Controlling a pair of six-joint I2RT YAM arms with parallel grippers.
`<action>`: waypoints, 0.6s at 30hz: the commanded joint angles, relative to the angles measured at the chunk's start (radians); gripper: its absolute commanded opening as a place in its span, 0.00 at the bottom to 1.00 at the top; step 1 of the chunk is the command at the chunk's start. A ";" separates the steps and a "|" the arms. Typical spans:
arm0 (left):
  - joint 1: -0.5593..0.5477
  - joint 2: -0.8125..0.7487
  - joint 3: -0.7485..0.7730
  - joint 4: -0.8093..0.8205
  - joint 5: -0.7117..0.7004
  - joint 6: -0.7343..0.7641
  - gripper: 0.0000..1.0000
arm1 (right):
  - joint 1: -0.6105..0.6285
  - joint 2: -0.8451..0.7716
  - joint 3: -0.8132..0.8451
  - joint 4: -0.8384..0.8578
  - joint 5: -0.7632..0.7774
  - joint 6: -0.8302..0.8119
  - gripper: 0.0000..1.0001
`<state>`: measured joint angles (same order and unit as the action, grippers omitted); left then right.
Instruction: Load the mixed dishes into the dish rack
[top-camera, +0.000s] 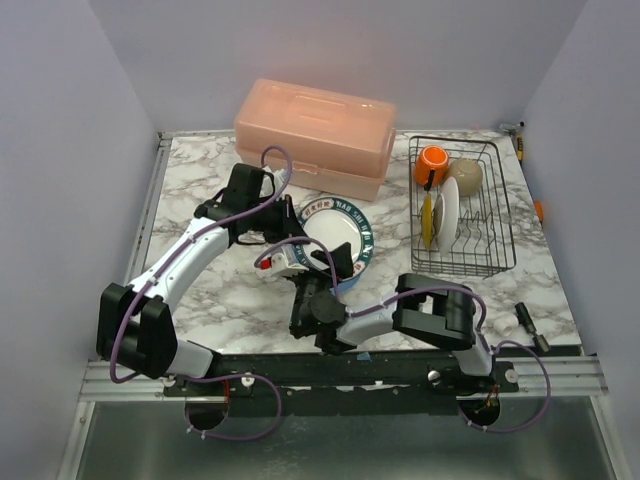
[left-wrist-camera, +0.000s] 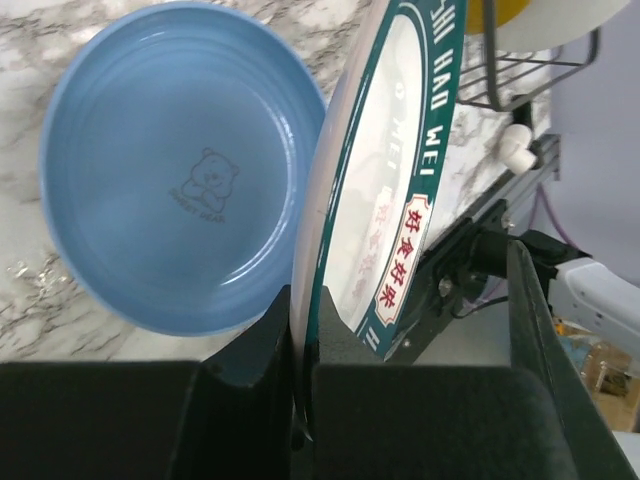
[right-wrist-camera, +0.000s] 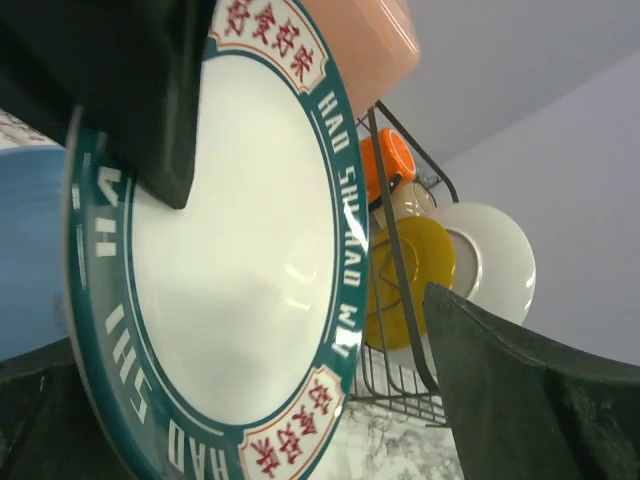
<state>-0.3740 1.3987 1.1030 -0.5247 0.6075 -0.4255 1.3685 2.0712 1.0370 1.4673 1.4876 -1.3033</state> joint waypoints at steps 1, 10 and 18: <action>0.013 -0.028 -0.016 0.004 -0.037 -0.002 0.00 | -0.001 -0.087 0.016 0.317 0.101 0.136 1.00; 0.052 -0.035 -0.032 0.020 -0.070 -0.030 0.00 | 0.023 -0.325 -0.071 0.317 0.279 0.626 1.00; 0.067 -0.014 -0.028 0.016 -0.078 -0.035 0.00 | 0.126 -0.603 -0.300 0.317 0.249 1.191 1.00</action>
<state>-0.3553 1.3376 1.1221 -0.4377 0.7124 -0.6296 1.4647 1.6760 0.8009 1.3396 1.5021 -0.5724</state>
